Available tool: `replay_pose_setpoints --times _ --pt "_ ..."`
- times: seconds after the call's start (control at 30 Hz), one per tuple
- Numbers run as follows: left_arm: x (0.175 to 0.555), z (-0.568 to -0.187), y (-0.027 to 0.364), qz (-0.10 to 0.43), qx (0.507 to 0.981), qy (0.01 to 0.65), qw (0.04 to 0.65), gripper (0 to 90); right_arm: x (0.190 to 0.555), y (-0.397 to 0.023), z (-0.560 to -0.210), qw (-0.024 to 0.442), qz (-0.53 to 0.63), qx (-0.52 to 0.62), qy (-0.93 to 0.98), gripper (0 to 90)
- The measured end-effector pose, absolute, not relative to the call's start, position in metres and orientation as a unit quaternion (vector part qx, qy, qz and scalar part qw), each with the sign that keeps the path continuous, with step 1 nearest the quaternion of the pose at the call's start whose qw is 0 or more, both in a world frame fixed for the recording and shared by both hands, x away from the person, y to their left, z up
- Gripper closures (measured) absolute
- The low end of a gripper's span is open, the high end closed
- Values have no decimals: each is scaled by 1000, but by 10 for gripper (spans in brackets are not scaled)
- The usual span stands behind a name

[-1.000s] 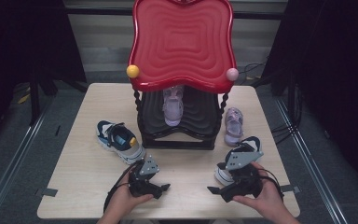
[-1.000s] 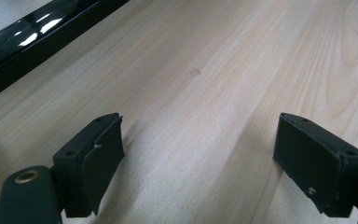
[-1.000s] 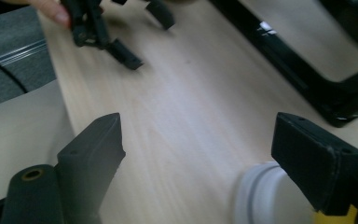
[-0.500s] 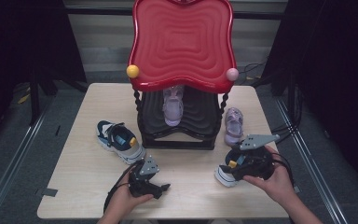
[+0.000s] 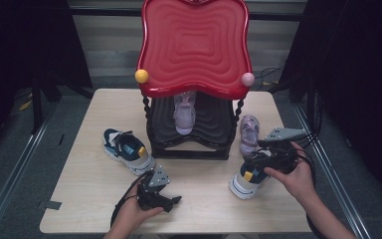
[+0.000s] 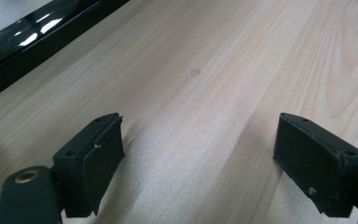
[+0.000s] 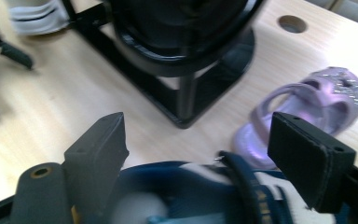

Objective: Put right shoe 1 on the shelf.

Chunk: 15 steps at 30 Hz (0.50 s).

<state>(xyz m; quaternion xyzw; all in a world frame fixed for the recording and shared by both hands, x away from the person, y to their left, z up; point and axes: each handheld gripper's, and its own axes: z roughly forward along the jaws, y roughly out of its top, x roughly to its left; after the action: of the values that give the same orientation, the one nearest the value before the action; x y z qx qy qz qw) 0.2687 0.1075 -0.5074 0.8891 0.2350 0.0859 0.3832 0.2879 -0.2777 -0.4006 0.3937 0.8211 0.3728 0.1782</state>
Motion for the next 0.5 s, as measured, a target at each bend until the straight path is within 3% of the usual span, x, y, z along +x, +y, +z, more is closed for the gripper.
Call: replay_pose_setpoints --times 0.5 --pt "269 -507 108 86 889 235 383 150 328 -296 -415 212 365 458 782 305"
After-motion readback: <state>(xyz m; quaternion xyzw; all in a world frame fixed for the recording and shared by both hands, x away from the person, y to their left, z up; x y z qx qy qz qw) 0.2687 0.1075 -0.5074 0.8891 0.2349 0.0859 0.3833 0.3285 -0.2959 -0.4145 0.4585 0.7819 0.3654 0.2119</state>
